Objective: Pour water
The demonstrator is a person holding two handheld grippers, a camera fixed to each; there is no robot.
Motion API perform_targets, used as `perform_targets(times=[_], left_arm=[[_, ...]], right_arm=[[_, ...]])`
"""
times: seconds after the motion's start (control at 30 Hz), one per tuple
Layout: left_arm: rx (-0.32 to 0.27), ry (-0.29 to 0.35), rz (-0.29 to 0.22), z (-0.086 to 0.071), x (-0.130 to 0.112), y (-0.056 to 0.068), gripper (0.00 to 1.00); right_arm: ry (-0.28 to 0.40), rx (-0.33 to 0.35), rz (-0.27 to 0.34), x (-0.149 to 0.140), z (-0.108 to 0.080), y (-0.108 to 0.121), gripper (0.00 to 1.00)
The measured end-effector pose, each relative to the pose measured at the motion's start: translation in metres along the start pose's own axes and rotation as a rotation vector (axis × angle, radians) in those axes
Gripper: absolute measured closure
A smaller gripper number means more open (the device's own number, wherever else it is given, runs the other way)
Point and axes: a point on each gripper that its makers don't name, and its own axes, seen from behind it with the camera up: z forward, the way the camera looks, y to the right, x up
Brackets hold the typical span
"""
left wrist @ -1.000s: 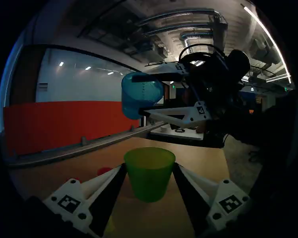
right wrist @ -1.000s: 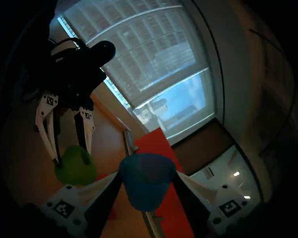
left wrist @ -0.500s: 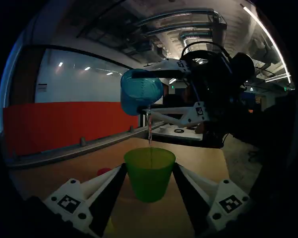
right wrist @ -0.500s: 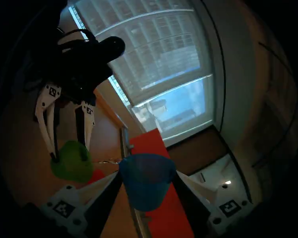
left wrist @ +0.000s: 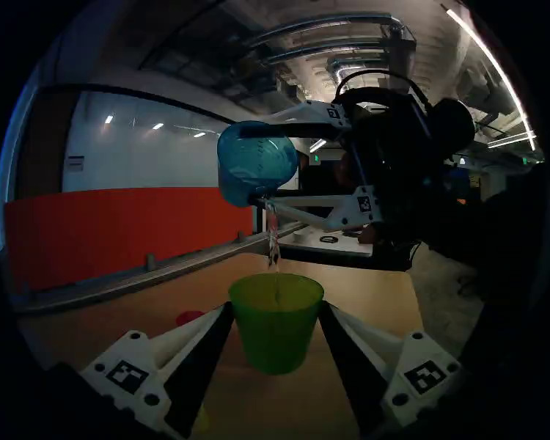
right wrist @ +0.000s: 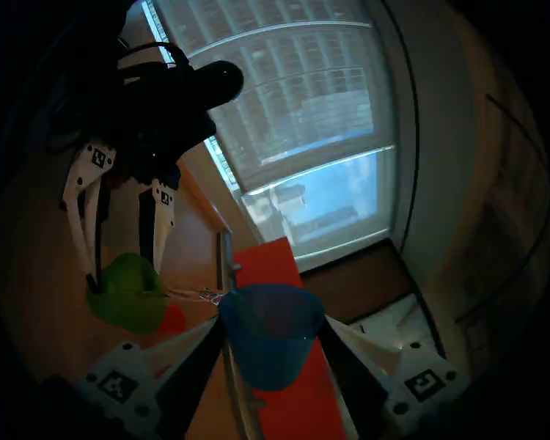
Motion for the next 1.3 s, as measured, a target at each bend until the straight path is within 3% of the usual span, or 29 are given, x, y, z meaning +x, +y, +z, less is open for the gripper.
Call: perform_targets(times=[0.8, 1.3], left_arm=[[-0.016, 0.006, 0.000, 0.004, 0.003, 0.007, 0.16], [-0.013, 0.008, -0.003, 0.004, 0.001, 0.005, 0.16]], right_arm=[[0.014, -0.024, -0.073, 0.010, -0.008, 0.010, 0.10], [0.018, -0.030, -0.118, 0.016, -0.008, 0.008, 0.10]])
